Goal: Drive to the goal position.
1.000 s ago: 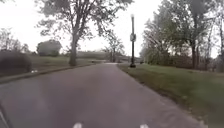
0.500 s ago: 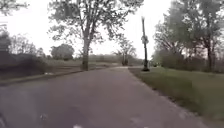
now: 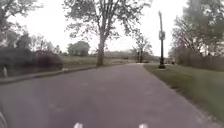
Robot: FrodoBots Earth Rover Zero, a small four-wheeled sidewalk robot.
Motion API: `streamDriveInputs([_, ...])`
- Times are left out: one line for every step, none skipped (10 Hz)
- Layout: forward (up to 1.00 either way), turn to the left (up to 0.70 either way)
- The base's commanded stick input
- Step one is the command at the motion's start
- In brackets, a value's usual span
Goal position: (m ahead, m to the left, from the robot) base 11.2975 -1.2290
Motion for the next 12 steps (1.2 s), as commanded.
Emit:
streamDriveInputs([0.0,0.05])
streamDriveInputs([0.0,0.05])
streamDriveInputs([0.0,0.05])
streamDriveInputs([0.0,0.05])
streamDriveInputs([0.0,0.05])
streamDriveInputs([0.0,0.05])
streamDriveInputs([0.0,0.05])
streamDriveInputs([0.0,0.05])
streamDriveInputs([0.5,0.03])
streamDriveInputs([1.0,0.02])
streamDriveInputs([1.0,0.02])
streamDriveInputs([1.0,0.02])
